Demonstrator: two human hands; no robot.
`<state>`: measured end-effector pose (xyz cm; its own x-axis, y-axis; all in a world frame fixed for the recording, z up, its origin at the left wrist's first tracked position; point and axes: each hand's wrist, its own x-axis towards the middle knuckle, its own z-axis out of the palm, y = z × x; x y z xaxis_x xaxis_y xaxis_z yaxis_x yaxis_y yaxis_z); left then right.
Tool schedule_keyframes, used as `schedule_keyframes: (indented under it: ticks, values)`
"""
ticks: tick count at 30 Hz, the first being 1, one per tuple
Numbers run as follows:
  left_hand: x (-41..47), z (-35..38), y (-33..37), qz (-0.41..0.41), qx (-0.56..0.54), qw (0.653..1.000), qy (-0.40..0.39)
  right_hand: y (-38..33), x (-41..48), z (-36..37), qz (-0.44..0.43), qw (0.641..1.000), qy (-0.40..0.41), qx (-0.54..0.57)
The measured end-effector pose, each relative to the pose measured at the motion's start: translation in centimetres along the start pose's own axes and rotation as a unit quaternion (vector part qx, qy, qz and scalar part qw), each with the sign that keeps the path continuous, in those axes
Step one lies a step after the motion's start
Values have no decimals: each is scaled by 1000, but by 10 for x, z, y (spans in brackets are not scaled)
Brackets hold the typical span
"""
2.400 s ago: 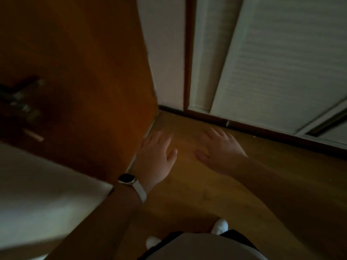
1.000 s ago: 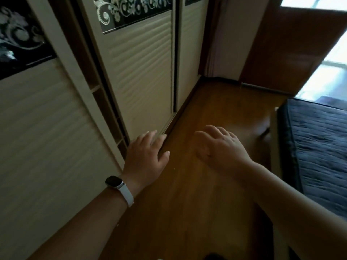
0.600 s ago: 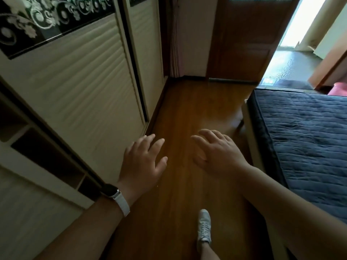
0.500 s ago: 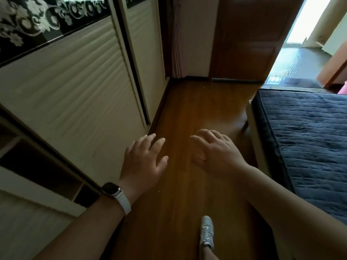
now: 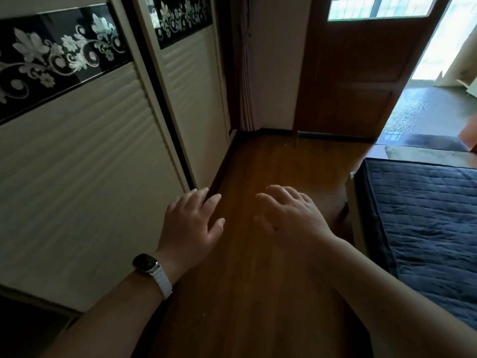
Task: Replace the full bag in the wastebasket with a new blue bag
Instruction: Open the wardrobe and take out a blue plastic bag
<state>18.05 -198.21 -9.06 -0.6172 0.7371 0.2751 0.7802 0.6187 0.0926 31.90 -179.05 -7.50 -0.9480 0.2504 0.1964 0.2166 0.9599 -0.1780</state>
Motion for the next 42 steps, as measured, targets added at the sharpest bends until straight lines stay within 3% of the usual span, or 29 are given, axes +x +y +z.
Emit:
schedule_keyframes:
  ticks: [17,28,42]
  values:
    - [258,84,-98,11,-6,1000,9,84,271,40,0,998,-48,-43]
    - [390,89,-173,-5,14,999,37,109,426,46,-20,998,-23,-46]
    - [530,129,-227,-149,71,985,45,179,634,85,-158,986,-51,20]
